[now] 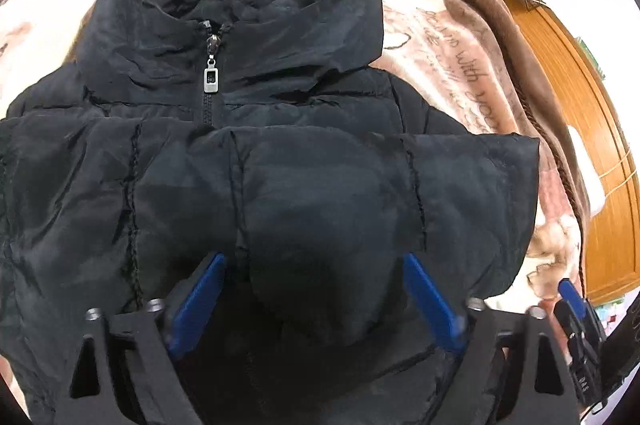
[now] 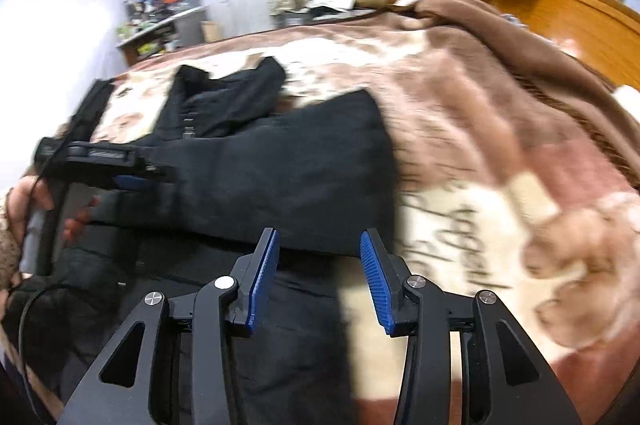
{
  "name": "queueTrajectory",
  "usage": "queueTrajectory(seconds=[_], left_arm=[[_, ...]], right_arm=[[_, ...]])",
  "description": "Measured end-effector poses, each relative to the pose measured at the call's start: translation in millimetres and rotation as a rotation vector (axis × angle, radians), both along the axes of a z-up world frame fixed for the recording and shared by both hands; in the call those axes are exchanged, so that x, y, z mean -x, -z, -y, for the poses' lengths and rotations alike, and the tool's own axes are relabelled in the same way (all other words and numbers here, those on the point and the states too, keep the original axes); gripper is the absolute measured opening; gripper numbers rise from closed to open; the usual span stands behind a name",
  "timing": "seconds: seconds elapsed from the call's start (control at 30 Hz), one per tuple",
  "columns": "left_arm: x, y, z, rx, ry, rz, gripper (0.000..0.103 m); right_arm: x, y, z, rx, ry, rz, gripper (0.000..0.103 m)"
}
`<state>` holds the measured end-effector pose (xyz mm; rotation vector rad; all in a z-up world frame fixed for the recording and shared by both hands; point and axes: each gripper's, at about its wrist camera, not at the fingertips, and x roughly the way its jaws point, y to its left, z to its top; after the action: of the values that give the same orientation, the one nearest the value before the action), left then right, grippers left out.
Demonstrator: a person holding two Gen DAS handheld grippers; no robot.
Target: Fold large clothes
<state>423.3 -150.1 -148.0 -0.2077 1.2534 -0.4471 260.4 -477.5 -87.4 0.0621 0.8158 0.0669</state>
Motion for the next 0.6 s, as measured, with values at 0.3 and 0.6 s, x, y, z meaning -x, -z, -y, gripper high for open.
queueTrajectory(seconds=[0.3,0.6], left_arm=[[11,-21,-25,0.073,-0.059,0.004,0.010],[29,-90,-78,0.125,-0.096,0.207,0.009]], right_arm=[[-8,5,15,-0.008,0.056,0.000,0.044],[-22,3,7,-0.034,0.076,0.006,0.048]])
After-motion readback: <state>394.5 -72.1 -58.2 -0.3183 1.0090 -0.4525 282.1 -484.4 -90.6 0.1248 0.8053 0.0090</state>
